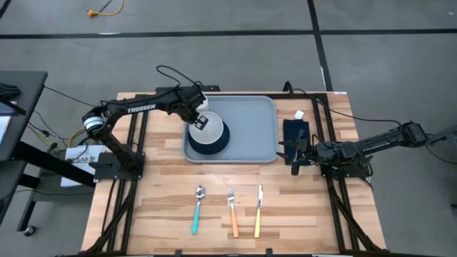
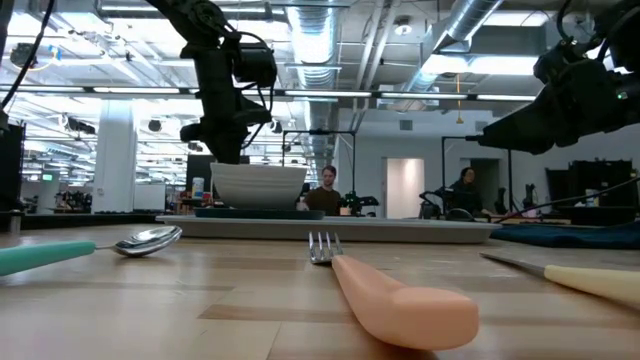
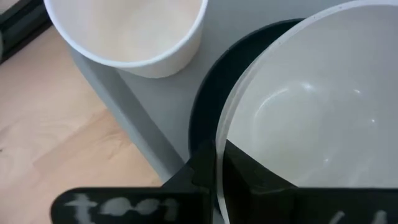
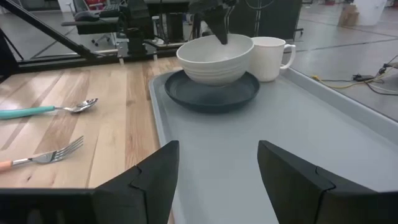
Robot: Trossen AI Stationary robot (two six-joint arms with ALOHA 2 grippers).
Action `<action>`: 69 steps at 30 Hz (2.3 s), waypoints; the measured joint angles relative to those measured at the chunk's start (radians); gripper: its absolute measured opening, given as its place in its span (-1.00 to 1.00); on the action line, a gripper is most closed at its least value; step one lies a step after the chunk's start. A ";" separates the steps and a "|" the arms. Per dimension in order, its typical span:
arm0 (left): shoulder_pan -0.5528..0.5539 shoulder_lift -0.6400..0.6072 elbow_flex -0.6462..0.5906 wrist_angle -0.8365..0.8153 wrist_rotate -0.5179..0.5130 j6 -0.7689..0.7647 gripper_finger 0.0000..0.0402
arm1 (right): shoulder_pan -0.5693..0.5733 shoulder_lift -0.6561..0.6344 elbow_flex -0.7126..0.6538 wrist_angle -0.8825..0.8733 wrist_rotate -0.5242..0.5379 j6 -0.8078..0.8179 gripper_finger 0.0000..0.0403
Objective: Set up tray
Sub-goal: Put the white bowl on the black plate on the gray serving tray
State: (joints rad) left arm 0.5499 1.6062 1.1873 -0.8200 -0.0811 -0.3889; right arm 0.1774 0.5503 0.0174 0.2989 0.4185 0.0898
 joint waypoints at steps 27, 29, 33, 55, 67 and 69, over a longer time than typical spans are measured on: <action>-0.027 0.000 -0.097 0.125 0.023 -0.014 -1.00 | 0.000 0.000 0.000 -0.031 -0.001 0.017 0.05; -0.026 -0.002 -0.097 0.132 0.019 -0.013 -1.00 | 0.000 0.000 0.000 -0.030 -0.001 0.017 0.05; -0.025 -0.005 -0.097 0.132 0.015 -0.008 -1.00 | 0.000 0.000 0.000 -0.030 -0.001 0.018 0.05; -0.024 -0.005 -0.097 0.129 0.009 0.010 -1.00 | 0.000 0.000 0.000 -0.030 -0.002 0.026 0.05; -0.024 -0.006 -0.097 0.130 0.010 0.020 -0.84 | 0.000 0.000 0.000 -0.030 -0.002 0.026 0.05; -0.024 -0.006 -0.097 0.129 0.009 0.036 -0.75 | 0.000 0.000 0.000 -0.030 -0.002 0.025 0.05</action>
State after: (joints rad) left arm 0.5255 1.6005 1.0908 -0.6909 -0.0722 -0.3525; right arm 0.1772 0.5503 0.0174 0.2691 0.4168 0.1150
